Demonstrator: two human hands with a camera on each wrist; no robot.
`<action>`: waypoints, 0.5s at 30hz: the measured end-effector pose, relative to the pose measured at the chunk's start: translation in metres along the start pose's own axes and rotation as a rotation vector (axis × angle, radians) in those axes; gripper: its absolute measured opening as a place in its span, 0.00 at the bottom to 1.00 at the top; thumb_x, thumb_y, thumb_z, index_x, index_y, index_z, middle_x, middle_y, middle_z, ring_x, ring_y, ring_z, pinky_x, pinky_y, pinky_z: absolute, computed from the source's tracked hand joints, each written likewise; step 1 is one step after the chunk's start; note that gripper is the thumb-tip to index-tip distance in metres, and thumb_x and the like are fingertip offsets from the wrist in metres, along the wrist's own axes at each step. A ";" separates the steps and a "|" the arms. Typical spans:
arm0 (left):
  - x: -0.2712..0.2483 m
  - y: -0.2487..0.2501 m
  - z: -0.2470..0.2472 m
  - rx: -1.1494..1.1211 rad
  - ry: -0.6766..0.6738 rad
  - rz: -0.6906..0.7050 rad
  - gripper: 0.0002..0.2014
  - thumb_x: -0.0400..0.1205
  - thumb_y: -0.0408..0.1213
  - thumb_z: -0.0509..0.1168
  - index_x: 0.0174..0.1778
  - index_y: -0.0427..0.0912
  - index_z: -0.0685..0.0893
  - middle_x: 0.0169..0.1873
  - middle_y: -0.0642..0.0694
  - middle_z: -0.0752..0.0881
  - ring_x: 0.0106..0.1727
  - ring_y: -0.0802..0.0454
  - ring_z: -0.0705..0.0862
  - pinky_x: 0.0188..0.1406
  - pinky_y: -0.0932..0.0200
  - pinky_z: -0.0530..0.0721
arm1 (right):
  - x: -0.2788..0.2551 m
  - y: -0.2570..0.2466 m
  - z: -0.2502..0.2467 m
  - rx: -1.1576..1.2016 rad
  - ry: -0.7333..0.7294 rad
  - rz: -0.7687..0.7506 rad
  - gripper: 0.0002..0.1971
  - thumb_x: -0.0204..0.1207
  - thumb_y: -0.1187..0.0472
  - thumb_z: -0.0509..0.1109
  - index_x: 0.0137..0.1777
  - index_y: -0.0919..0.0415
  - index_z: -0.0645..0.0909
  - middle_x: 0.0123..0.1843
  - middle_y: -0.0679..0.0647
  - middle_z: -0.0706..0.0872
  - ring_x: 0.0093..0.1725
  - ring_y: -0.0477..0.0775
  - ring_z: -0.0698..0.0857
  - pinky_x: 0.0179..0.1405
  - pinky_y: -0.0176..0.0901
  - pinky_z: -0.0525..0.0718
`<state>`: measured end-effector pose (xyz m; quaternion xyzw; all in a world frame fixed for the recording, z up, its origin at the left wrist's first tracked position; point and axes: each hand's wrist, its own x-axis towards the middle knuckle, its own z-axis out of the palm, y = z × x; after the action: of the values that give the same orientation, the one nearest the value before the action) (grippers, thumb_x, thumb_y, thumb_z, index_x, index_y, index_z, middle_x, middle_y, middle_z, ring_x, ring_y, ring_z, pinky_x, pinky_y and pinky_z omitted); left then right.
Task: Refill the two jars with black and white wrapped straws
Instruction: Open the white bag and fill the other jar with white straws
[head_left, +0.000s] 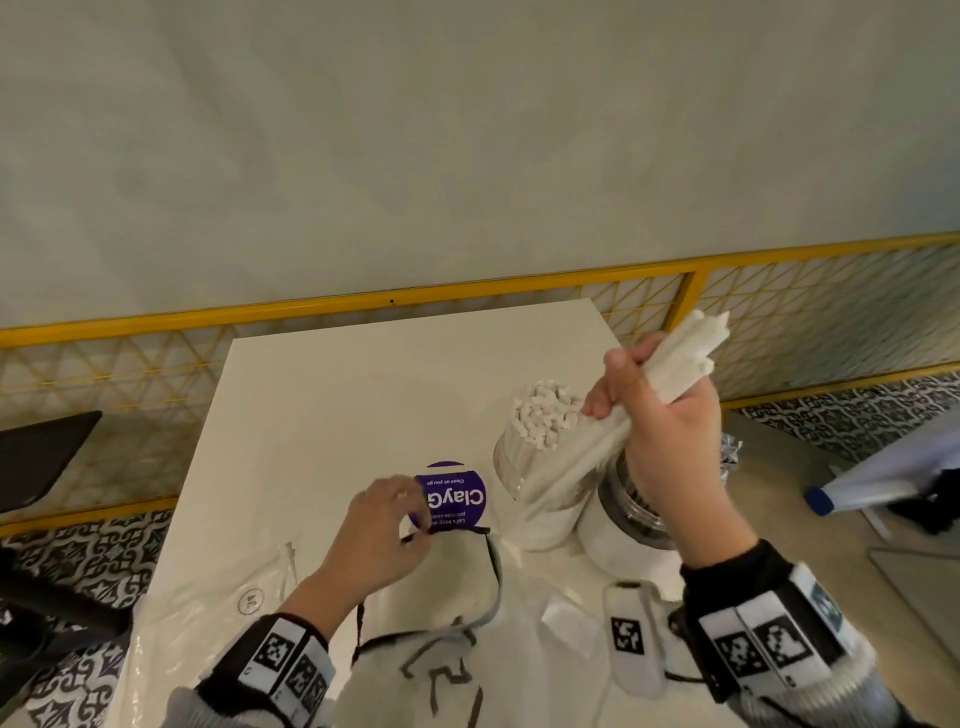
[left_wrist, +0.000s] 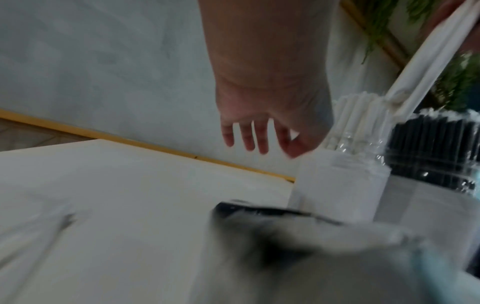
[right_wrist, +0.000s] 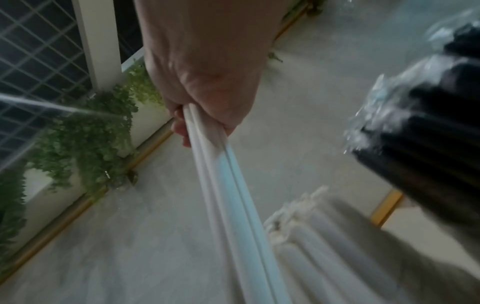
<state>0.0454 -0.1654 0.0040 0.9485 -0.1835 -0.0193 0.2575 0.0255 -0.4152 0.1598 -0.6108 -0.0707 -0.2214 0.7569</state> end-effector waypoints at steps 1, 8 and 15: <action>0.009 0.010 -0.004 -0.210 0.117 0.004 0.10 0.68 0.54 0.66 0.44 0.60 0.79 0.57 0.56 0.80 0.61 0.57 0.78 0.65 0.59 0.76 | 0.004 -0.001 -0.005 -0.001 0.018 -0.010 0.06 0.71 0.59 0.72 0.38 0.49 0.77 0.25 0.47 0.81 0.26 0.52 0.80 0.38 0.52 0.83; 0.083 0.083 -0.008 -0.740 -0.293 0.032 0.64 0.55 0.46 0.86 0.80 0.63 0.49 0.79 0.61 0.61 0.79 0.63 0.61 0.80 0.57 0.62 | 0.016 0.008 -0.006 -0.025 0.043 -0.032 0.09 0.68 0.65 0.75 0.43 0.61 0.77 0.29 0.50 0.85 0.29 0.54 0.87 0.45 0.67 0.88; 0.102 0.081 0.018 -0.805 -0.153 0.036 0.50 0.56 0.40 0.86 0.69 0.66 0.66 0.67 0.62 0.77 0.69 0.65 0.76 0.67 0.59 0.79 | 0.021 0.012 -0.002 -0.120 -0.085 -0.042 0.10 0.69 0.66 0.78 0.42 0.63 0.77 0.32 0.52 0.87 0.35 0.59 0.90 0.43 0.56 0.89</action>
<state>0.1107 -0.2759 0.0344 0.7644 -0.1964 -0.1557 0.5940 0.0493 -0.4204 0.1561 -0.6622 -0.1020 -0.2149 0.7106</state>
